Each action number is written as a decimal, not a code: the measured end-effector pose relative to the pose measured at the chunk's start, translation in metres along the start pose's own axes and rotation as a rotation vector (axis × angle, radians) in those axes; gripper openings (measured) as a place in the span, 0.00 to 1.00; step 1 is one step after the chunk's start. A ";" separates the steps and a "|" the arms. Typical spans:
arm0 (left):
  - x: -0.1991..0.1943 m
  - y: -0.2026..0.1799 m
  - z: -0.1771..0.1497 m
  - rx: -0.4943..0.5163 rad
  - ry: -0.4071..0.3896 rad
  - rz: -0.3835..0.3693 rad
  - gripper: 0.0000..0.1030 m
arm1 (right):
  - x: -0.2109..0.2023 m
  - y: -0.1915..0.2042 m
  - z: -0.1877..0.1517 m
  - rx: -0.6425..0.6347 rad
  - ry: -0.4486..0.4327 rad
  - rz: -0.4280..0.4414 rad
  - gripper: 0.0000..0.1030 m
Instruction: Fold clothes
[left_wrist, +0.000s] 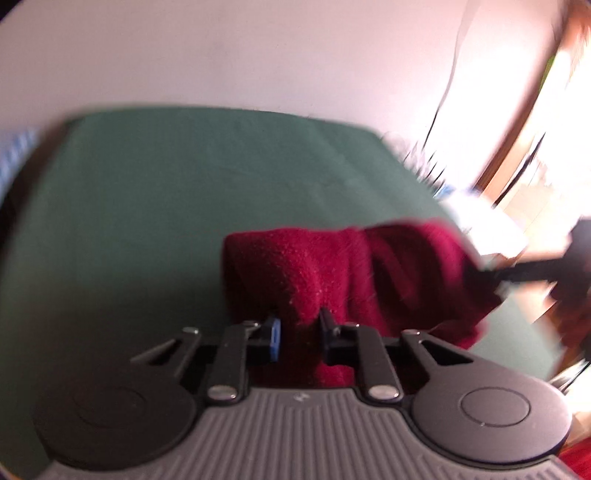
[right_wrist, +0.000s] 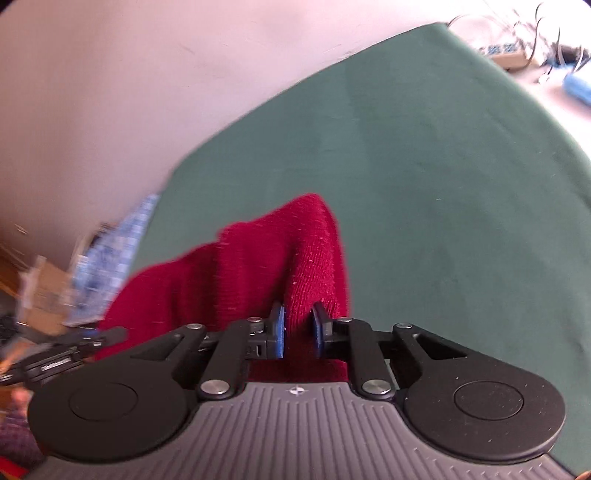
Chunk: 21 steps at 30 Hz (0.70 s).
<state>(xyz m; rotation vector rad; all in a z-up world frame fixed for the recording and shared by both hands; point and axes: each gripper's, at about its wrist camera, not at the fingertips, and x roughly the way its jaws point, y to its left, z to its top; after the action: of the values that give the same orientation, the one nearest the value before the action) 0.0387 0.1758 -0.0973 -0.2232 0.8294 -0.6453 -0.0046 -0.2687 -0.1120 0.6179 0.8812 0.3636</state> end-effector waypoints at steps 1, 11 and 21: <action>-0.004 0.007 0.002 -0.060 -0.013 -0.050 0.17 | -0.006 0.000 0.002 0.028 0.007 0.056 0.14; 0.021 0.048 -0.014 -0.119 0.082 -0.106 0.26 | 0.013 -0.043 -0.033 0.296 0.029 0.125 0.10; 0.025 0.039 -0.015 0.004 0.107 -0.057 0.43 | 0.022 -0.023 -0.041 0.055 0.000 -0.007 0.26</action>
<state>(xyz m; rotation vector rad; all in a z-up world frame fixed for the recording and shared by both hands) 0.0569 0.1921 -0.1394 -0.2105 0.9271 -0.7177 -0.0234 -0.2606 -0.1600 0.6655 0.8953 0.3334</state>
